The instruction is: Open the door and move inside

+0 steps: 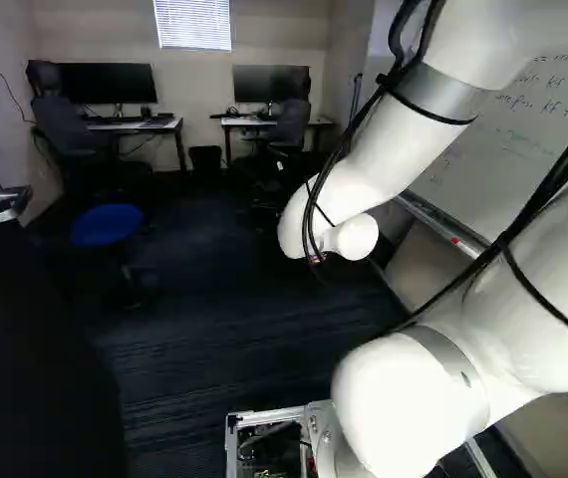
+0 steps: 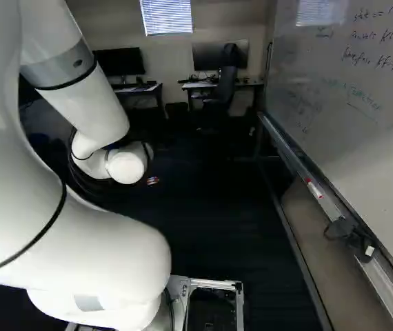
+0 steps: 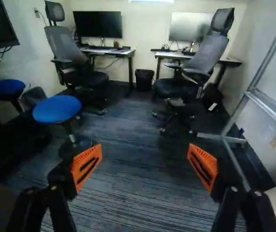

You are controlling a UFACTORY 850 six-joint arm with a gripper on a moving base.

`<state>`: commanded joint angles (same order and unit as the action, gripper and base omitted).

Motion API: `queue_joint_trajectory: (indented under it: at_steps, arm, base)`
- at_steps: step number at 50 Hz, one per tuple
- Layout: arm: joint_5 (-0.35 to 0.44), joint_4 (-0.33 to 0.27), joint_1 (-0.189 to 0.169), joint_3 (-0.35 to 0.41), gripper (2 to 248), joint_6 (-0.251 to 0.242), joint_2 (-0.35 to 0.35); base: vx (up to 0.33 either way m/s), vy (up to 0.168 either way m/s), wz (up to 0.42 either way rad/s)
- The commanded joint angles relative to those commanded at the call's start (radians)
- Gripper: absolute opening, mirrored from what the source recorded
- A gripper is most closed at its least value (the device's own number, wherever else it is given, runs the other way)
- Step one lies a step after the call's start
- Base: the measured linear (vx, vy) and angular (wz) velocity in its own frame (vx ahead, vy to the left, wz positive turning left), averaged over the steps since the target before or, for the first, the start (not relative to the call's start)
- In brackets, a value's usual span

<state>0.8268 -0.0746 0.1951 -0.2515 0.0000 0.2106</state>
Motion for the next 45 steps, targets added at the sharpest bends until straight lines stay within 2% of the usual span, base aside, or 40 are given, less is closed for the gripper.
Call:
queue_joint_trajectory:
  at_steps: [45]
  arm:
    - [0.0,0.0,0.0,0.0,247,0.0,0.0]
  base:
    - [0.188,0.041,-0.024]
